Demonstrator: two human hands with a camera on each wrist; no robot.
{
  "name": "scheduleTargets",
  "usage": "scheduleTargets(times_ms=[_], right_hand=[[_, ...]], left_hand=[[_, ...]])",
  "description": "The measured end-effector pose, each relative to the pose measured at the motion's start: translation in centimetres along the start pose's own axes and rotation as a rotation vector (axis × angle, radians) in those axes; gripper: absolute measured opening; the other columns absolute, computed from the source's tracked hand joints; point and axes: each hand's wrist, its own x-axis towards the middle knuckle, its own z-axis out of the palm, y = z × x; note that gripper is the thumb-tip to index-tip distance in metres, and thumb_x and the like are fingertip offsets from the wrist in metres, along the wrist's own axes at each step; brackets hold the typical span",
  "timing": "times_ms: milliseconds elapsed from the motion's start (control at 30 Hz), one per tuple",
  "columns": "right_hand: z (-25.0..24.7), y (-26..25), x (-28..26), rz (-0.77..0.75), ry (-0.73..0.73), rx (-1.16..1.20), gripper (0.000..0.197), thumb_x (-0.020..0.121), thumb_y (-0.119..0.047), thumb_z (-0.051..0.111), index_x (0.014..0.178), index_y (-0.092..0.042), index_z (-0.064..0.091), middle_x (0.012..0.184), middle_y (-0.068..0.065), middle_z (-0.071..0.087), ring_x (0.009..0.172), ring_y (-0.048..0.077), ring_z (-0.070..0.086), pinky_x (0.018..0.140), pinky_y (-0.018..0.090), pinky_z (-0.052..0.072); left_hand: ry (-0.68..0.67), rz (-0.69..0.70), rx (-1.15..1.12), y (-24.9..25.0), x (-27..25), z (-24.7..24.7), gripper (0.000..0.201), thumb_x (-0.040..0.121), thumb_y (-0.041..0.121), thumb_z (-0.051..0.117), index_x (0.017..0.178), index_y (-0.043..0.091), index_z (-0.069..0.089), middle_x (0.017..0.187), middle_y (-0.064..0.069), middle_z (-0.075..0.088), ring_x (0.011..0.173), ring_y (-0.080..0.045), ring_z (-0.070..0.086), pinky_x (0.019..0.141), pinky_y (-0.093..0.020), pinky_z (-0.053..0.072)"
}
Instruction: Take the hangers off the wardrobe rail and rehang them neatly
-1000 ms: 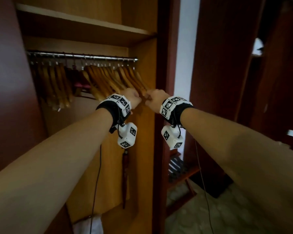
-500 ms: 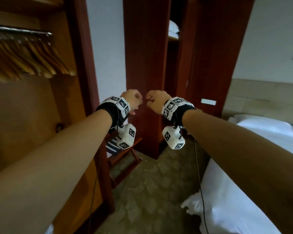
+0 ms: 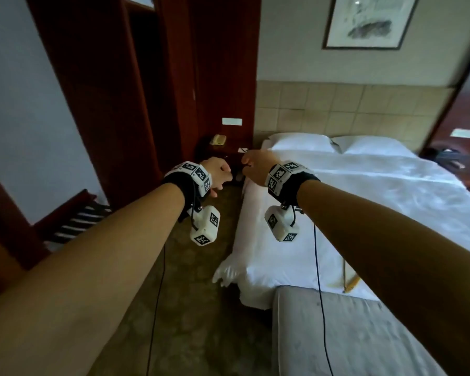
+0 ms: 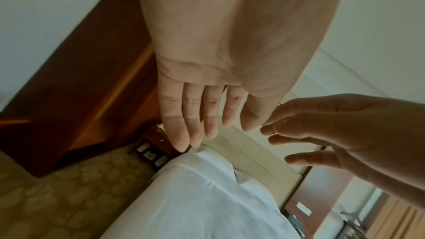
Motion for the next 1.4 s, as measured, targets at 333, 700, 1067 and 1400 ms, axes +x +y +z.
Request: scheduleTargets(times_ms=[333,700,1067,1400], right_hand=[[1.1,18.2,2.4,0.295,-0.058,-0.047,0.033,0.093,-0.032,0.051,0.125,-0.025,0.059,0.128,0.001,0.06,0.113,0.022,0.058,0.098,0.035,0.047],[3.5,33.4,2.3,0.658,-0.092,0.032,0.031,0.098,-0.021,0.046,0.12,-0.008,0.064,0.126,0.011,0.062,0.115,0.033,0.057,0.095,0.036,0.048],[9.3,46.7,-3.8,1.172,0.275,0.84,0.019,0.094,-0.019,0.055,0.08,-0.011,0.065,0.091,0.01,0.069,0.082,0.024,0.064,0.084,0.041,0.055],[18.3,57.9,-6.3,1.332,0.105,1.034,0.02,0.094,-0.017,0.052,0.078,-0.013,0.063,0.084,0.007,0.066,0.075,0.021,0.061,0.068,0.031,0.05]], left_hand=[[-0.334,-0.015,-0.089,6.2,13.0,14.7,0.011,0.088,0.019,0.054,0.097,0.019,0.06,0.1,-0.013,0.059,0.074,-0.024,0.057,0.06,-0.035,0.054],[-0.718,-0.111,-0.287,9.8,22.3,27.8,0.014,0.095,0.018,0.051,0.106,0.011,0.056,0.098,-0.008,0.059,0.078,-0.024,0.058,0.062,-0.035,0.053],[-0.601,-0.354,-0.558,9.4,25.4,40.3,0.012,0.094,0.01,0.052,0.103,0.004,0.058,0.085,-0.009,0.064,0.071,-0.023,0.06,0.06,-0.032,0.053],[-0.555,-0.543,-0.501,8.4,26.5,53.4,0.009,0.094,0.01,0.051,0.099,0.005,0.057,0.082,-0.007,0.063,0.069,-0.02,0.06,0.057,-0.03,0.051]])
